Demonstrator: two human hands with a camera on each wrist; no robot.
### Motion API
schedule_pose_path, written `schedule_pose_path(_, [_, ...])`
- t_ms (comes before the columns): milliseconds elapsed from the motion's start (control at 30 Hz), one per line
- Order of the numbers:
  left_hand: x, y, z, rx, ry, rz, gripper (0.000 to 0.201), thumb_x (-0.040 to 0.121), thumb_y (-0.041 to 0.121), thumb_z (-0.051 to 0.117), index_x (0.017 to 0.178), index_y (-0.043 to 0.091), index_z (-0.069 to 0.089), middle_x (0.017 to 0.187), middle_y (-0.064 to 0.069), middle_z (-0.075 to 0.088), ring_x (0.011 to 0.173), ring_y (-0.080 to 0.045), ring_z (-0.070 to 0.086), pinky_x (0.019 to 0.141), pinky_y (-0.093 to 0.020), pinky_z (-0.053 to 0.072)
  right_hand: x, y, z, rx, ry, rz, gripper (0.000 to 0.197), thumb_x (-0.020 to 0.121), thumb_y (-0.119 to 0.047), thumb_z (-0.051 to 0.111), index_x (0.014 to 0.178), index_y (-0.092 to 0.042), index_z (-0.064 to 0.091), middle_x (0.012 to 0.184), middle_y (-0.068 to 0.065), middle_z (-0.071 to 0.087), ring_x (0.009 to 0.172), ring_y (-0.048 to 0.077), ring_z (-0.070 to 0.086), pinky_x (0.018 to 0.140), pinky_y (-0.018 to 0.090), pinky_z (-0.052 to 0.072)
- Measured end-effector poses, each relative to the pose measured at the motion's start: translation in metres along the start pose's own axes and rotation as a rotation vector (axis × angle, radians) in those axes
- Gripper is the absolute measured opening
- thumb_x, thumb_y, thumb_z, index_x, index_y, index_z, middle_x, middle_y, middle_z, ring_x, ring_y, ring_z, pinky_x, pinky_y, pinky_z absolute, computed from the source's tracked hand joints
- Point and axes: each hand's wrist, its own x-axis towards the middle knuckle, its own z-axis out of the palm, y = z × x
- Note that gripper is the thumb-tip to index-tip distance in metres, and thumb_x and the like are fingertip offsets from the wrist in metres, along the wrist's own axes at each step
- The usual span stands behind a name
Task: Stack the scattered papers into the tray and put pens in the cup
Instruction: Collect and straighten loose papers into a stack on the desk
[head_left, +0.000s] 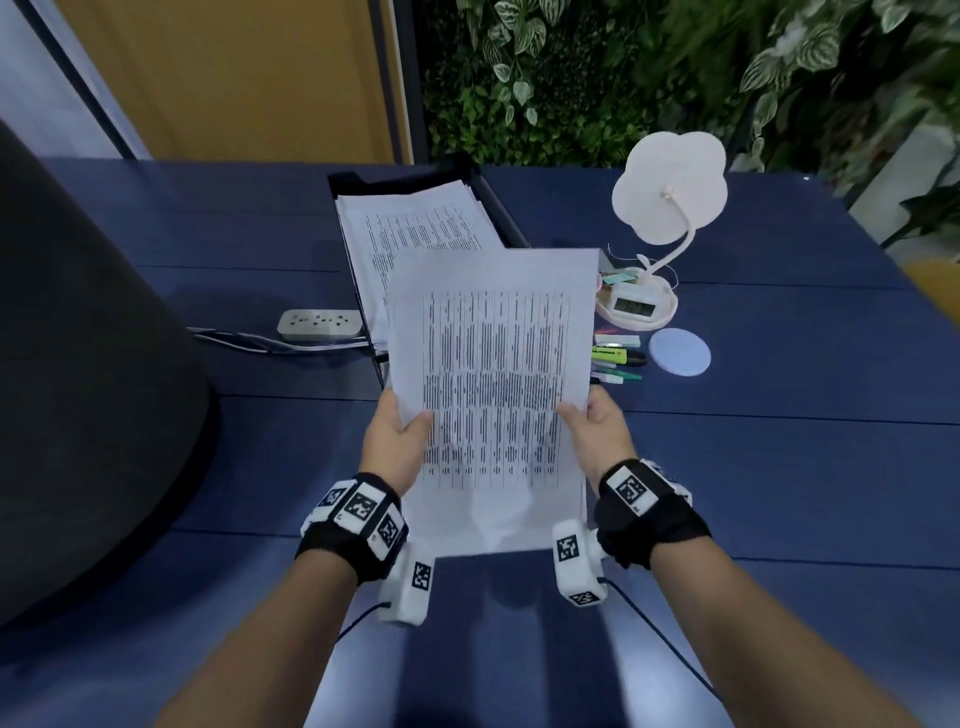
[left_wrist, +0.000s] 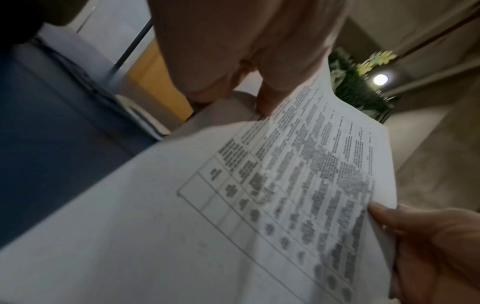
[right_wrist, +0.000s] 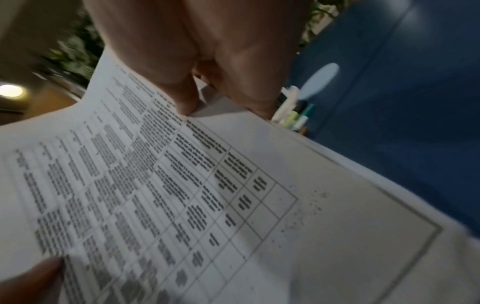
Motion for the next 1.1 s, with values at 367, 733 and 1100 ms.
schedule_pose_path(367, [-0.001,0.051,-0.008,-0.127,0.139,0.265,0.023,0.093,0.006,0.052,0.111,0.020,0.049,0.106,0.003,0.064,0.096,-0.011,0.062,0.092,-0.029,0.049,-0.015,-0.055,0.016,0.006,0.105,-0.317,0.030,0.091,-0.002,0.049,0.120,-0.009,0.047,0.111,-0.002,0.062,0.100,0.009,0.059,0.097,0.029,0.046])
schedule_pose_path(733, [0.002,0.019,-0.012,-0.255,0.000,0.052,0.025,0.092,0.002,0.055,0.109,0.021,0.053,0.106,0.006,0.065,0.099,-0.010,0.062,0.096,-0.035,0.046,-0.021,-0.032,0.018,-0.063,0.063,-0.114,0.037,0.087,0.008,0.035,0.115,-0.016,0.040,0.100,-0.001,0.058,0.088,0.018,0.055,0.071,0.025,0.045])
schedule_pose_path(1100, [-0.002,-0.006,-0.023,-0.106,0.014,-0.070,0.025,0.091,0.010,0.058,0.115,0.019,0.058,0.111,0.000,0.068,0.103,-0.018,0.064,0.097,-0.041,0.049,-0.021,0.031,0.003,-0.222,-0.136,0.103,0.029,0.092,-0.003,0.051,0.119,-0.011,0.057,0.116,0.005,0.065,0.100,0.019,0.061,0.094,0.033,0.047])
